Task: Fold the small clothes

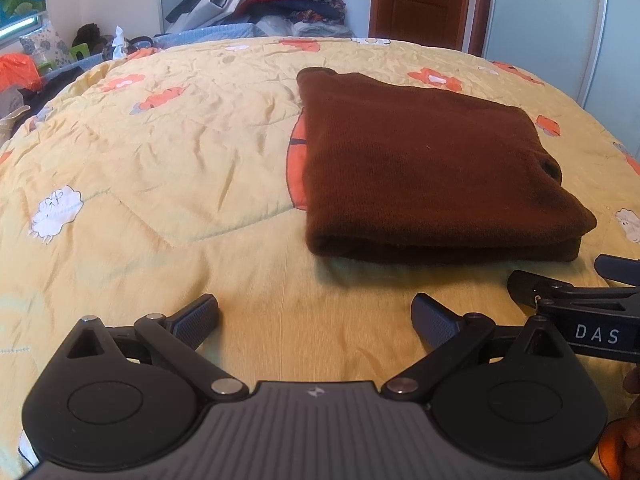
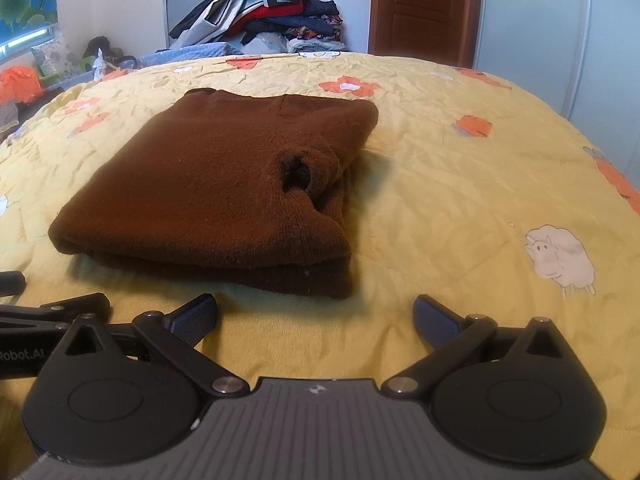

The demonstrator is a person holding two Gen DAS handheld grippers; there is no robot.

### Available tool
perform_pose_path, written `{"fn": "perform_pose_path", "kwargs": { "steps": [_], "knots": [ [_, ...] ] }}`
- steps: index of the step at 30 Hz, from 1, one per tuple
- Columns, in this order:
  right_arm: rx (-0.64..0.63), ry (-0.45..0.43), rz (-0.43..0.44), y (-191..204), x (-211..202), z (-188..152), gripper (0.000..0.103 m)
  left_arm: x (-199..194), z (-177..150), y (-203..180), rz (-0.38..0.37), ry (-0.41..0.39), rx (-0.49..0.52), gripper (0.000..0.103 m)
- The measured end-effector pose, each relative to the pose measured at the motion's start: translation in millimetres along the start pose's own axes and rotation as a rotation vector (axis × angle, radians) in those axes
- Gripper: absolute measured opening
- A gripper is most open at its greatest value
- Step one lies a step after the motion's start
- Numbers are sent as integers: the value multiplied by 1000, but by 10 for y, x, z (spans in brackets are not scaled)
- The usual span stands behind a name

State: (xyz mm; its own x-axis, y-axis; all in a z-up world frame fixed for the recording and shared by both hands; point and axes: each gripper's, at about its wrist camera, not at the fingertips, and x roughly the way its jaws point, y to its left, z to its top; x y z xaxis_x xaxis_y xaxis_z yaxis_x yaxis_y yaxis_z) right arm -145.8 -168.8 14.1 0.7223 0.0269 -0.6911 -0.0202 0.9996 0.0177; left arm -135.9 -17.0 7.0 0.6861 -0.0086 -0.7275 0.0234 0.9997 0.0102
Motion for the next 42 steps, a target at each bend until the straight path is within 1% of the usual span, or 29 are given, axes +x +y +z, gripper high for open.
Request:
{"fn": "perform_pose_path", "kwargs": {
  "steps": [4,12,25,42],
  "knots": [
    [0,11,1,-1,-2,10,103,-1,7,-1,4,9,-6,103],
    [5,61,-7,25,-10,48,103,3,38,7,-5,36,-3,103],
    [8,79,-11,19,12,77,103,12,52,5,-1,43,-12,103],
    [8,80,-11,18,18,80,103,16,62,15,-2,50,-17,103]
  ]
}}
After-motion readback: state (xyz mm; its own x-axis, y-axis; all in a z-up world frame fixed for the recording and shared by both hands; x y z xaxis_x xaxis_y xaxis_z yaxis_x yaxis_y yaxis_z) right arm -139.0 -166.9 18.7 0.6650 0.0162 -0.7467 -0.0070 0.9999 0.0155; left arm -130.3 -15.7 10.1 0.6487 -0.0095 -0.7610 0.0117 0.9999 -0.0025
